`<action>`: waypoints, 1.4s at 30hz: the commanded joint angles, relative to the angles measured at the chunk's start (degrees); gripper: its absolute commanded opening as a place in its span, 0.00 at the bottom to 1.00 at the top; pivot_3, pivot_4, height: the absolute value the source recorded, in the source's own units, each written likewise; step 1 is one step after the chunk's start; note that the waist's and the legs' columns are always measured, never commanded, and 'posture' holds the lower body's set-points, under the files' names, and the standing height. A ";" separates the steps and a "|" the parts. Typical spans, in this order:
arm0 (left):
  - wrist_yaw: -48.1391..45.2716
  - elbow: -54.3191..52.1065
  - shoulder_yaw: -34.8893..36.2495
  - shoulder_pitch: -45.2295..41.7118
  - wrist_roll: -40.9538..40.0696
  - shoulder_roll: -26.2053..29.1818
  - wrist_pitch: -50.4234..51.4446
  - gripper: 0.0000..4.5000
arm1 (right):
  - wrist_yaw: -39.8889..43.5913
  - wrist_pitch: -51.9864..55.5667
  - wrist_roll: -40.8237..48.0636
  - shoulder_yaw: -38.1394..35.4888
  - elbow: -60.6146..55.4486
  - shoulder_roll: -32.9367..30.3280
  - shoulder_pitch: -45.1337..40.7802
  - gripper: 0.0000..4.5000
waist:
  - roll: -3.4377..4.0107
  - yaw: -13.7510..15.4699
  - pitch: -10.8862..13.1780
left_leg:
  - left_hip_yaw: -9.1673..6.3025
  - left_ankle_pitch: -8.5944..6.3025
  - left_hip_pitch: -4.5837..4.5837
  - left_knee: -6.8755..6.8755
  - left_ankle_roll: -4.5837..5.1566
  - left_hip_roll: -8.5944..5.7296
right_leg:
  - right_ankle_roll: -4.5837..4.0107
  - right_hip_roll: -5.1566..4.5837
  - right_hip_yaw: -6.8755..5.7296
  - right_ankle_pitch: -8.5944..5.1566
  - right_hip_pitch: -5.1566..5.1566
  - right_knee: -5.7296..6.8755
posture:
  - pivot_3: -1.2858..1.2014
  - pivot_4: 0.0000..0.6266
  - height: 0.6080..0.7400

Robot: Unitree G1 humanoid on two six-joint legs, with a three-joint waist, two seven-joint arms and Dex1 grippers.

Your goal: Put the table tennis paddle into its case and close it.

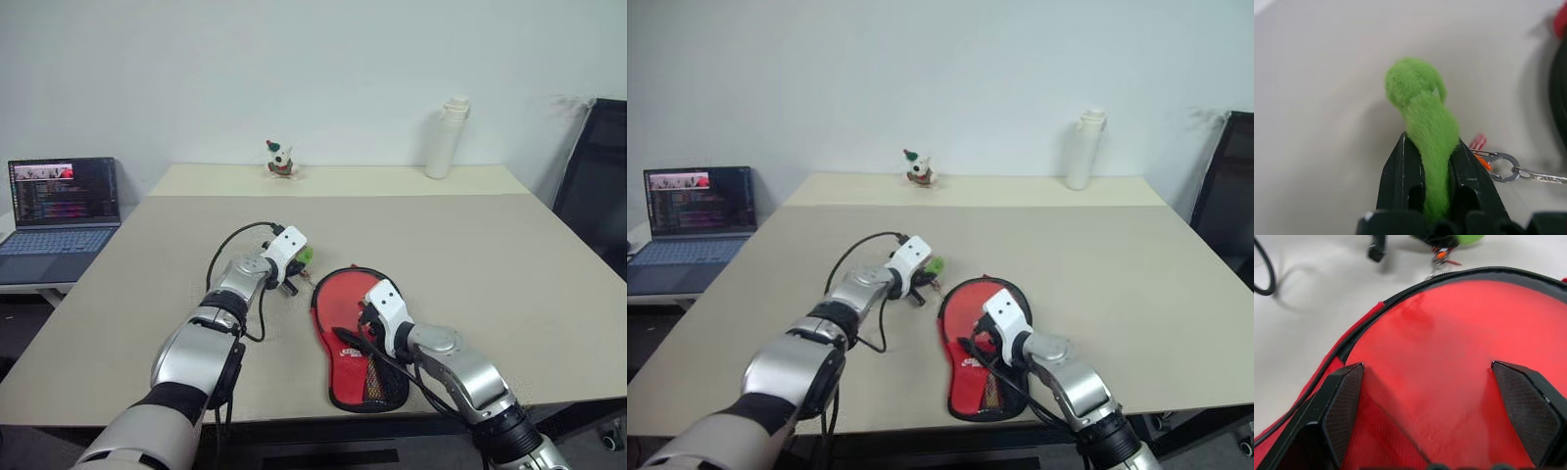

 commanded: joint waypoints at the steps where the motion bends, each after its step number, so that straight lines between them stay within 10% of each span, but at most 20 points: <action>1: 4.90 -0.09 0.43 -4.43 1.61 -0.59 -1.52 0.03 | -0.34 4.39 -1.17 1.44 0.48 -0.51 3.19 1.00 | -0.01 0.00 0.00 | -0.01 0.00 0.00 0.00 0.00 0.00 | 0.00 0.00 -0.01 0.00 0.00 0.01 | 0.52 0.24 1.00; 24: 17.63 1.38 -16.80 -15.04 24.43 -17.16 -18.58 0.03 | -2.56 12.11 -1.33 3.95 -11.41 0.00 14.53 1.00 | -0.03 0.67 0.00 | 0.10 -0.01 -0.09 -0.04 -0.02 -0.03 | 0.01 0.01 -0.06 -0.03 0.00 -0.11 | 0.52 0.24 1.00; 42: 11.64 1.46 -18.74 -10.90 25.38 -21.52 -24.11 0.03 | -2.73 10.46 -1.98 3.86 -9.17 1.76 13.71 1.00 | -0.04 1.19 -0.02 | 0.14 -0.02 -0.04 -0.04 -0.02 -0.01 | -0.01 0.03 -0.04 -0.04 0.01 -0.11 | 0.52 0.24 1.00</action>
